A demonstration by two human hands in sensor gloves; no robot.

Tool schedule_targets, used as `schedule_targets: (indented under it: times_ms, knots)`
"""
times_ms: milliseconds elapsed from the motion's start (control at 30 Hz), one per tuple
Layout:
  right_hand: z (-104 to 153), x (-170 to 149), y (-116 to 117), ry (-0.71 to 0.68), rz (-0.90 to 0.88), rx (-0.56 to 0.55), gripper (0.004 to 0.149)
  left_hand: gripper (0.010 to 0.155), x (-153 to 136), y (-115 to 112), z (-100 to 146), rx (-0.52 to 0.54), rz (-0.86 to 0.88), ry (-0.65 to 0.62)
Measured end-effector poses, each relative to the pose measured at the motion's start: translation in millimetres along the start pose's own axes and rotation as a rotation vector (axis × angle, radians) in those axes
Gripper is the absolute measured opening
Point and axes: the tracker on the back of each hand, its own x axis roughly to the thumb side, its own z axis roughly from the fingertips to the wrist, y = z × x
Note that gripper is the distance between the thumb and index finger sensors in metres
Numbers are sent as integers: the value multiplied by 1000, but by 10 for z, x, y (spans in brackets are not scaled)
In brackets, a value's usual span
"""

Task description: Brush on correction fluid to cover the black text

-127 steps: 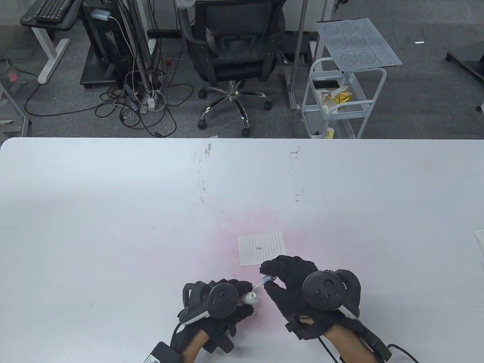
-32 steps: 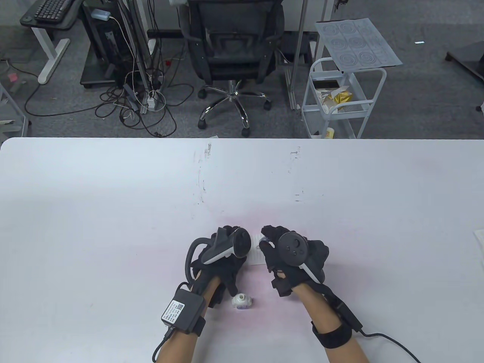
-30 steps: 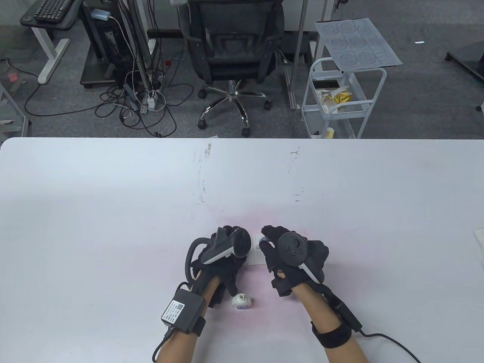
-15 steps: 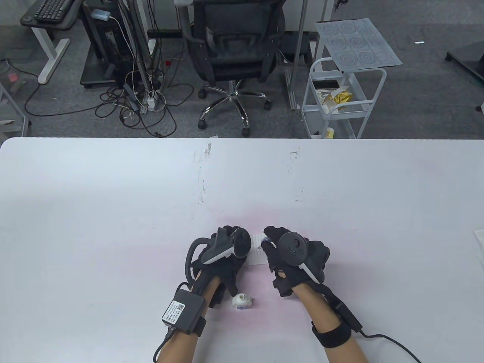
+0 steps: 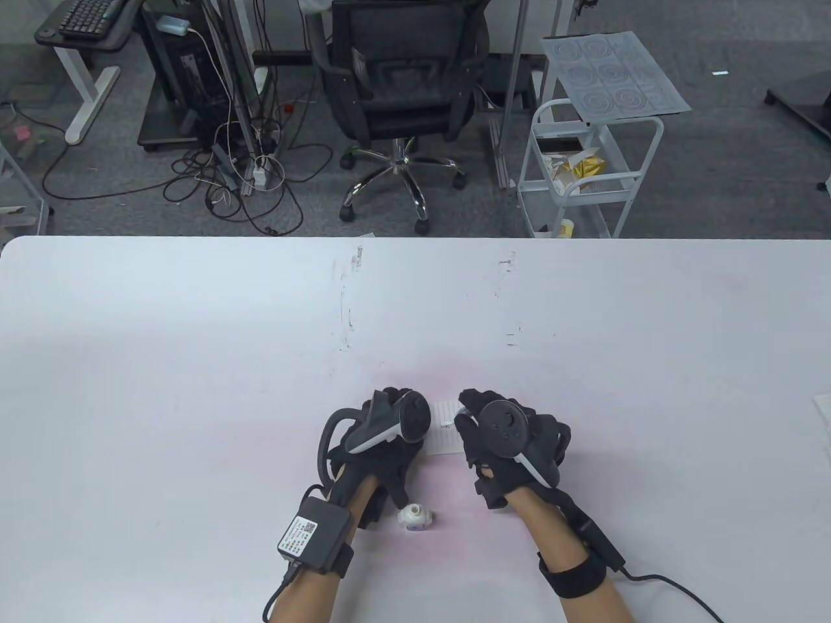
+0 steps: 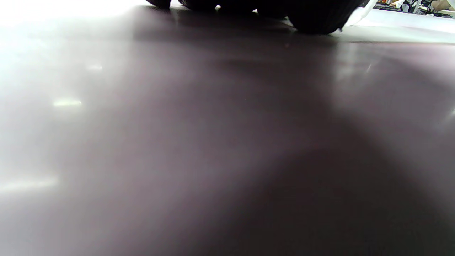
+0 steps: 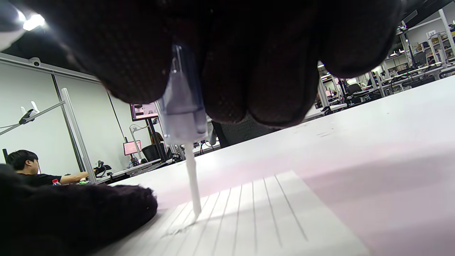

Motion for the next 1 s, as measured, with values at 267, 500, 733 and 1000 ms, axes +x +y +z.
schedule_targets:
  times_ms: [267, 500, 733, 1000]
  knots:
    - [9, 25, -54, -17, 5, -12, 47, 59, 0, 0, 0, 0, 0, 0]
    - [10, 44, -1, -23, -12, 29, 47, 59, 0, 0, 0, 0, 0, 0]
    - [4, 42, 55, -11, -45, 54, 47, 59, 0, 0, 0, 0, 0, 0]
    - [6, 41, 81, 1, -99, 72, 47, 59, 0, 0, 0, 0, 0, 0]
